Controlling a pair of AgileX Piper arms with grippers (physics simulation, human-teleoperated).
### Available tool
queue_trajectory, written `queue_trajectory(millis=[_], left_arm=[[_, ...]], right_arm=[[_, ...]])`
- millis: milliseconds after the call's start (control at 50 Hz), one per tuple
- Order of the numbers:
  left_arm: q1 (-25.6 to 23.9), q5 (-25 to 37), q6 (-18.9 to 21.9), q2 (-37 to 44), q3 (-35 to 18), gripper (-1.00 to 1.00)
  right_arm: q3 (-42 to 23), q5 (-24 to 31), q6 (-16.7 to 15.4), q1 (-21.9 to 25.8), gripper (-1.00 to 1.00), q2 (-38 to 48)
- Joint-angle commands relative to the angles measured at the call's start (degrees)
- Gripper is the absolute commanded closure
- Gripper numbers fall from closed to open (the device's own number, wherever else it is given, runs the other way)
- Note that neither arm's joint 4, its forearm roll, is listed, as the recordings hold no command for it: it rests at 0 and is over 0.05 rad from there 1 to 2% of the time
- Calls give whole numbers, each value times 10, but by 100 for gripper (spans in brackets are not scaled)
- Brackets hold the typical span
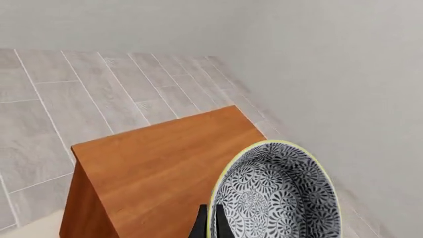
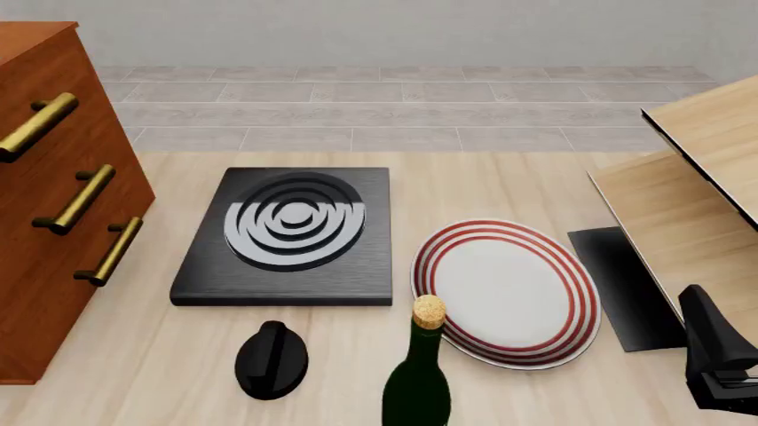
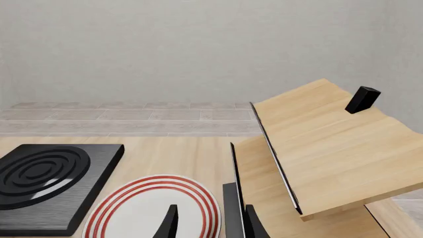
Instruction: Put the bowl on the top of the cabinet.
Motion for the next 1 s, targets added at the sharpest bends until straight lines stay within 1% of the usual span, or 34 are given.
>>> queue_trajectory(millis=[20,260,340,360,400,440,460,480,500,520,640,840,880,920,960,980,1000], left_arm=[[10,-8,14,12,-5,100],[16,-11,29,19,-5,100],[16,-14,43,17,-3,100],[10,-15,62,14,-2,100],[17,-14,60,23,-2,100],[19,-23,74,18,0,100],[24,-24,72,22,0,-100],[28,-25,72,24,-1,-100],[17,-25,69,17,3,-100],[25,-27,71,16,2,-100],[17,-25,71,7,5,-100],[23,-36,69,-16,12,-100],[27,-46,67,-36,16,-100],[26,-41,65,-42,13,-100],[33,-55,67,-66,16,-100],[28,-40,62,-60,10,-100],[33,-53,68,-78,13,-100]], right_arm=[[0,0,0,0,-100,0],[0,0,0,0,-100,0],[0,0,0,0,-100,0],[0,0,0,0,-100,0],[0,0,0,0,-100,0],[0,0,0,0,-100,0],[0,0,0,0,-100,0],[0,0,0,0,-100,0],[0,0,0,0,-100,0],[0,0,0,0,-100,0],[0,0,0,0,-100,0],[0,0,0,0,-100,0],[0,0,0,0,-100,0],[0,0,0,0,-100,0],[0,0,0,0,-100,0],[0,0,0,0,-100,0],[0,0,0,0,-100,0]])
